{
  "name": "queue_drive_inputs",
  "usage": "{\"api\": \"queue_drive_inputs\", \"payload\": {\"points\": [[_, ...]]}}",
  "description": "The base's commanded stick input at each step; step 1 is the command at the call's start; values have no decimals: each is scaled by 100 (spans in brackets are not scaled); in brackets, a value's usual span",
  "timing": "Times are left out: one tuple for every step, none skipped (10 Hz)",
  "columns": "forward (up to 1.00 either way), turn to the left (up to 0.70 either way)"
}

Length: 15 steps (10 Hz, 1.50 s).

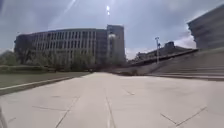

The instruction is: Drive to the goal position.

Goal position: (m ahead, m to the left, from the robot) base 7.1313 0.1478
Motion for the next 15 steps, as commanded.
{"api": "queue_drive_inputs", "payload": {"points": [[100, 22], [100, 31], [100, 8], [100, 0], [100, 0], [100, 0], [100, 0], [100, 0], [100, 0], [100, 0], [100, 0], [100, 0], [100, 0], [100, 0], [100, 0]]}}
